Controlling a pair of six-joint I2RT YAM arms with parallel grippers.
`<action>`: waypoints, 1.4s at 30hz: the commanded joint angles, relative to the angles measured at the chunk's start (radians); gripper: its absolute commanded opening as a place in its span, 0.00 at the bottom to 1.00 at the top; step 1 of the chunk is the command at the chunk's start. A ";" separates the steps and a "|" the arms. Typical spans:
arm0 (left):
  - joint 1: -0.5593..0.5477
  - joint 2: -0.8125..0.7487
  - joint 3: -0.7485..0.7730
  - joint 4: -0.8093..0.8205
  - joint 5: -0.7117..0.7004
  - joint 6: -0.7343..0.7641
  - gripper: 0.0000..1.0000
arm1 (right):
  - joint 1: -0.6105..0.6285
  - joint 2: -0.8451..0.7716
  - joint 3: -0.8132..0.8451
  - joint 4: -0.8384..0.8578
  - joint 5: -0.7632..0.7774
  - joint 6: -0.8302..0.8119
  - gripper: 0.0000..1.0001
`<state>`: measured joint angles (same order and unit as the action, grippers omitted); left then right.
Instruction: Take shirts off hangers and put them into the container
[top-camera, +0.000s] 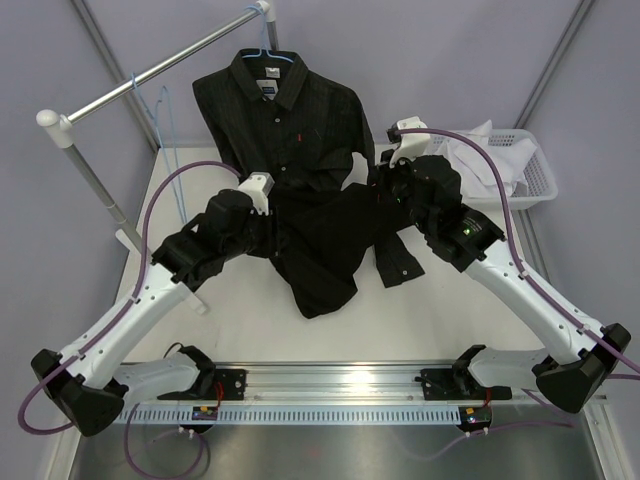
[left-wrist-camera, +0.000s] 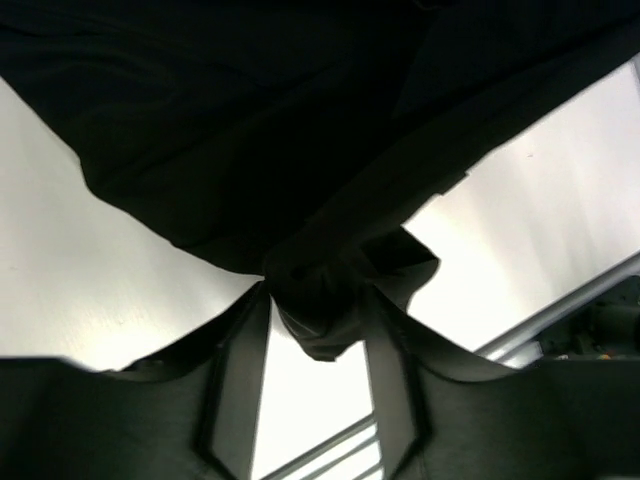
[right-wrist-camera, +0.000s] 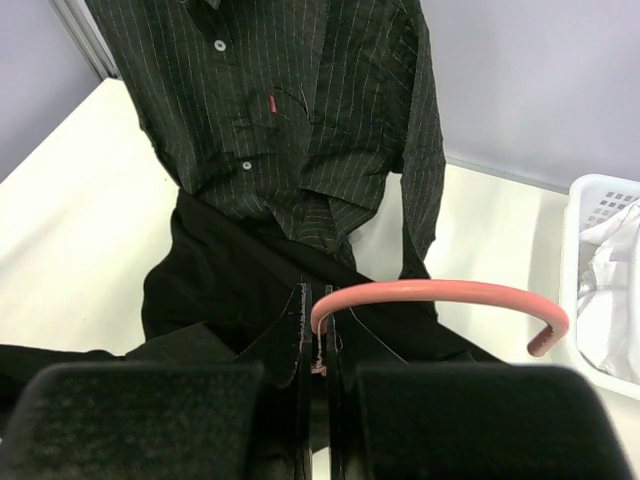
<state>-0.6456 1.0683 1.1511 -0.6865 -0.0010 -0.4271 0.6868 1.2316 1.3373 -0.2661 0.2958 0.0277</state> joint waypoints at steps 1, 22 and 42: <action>-0.005 0.015 0.027 0.041 -0.067 -0.019 0.38 | 0.000 -0.009 0.057 0.034 0.011 0.020 0.00; 0.004 -0.290 -0.074 -0.042 -0.292 0.044 0.00 | -0.082 -0.012 -0.006 -0.004 0.252 0.003 0.00; 0.006 -0.468 -0.317 -0.125 -0.289 -0.084 0.00 | -0.164 -0.175 0.074 -0.074 0.123 0.107 0.00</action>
<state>-0.6498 0.6167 0.8585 -0.7486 -0.2577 -0.5014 0.5591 1.1194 1.3434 -0.3817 0.3641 0.1623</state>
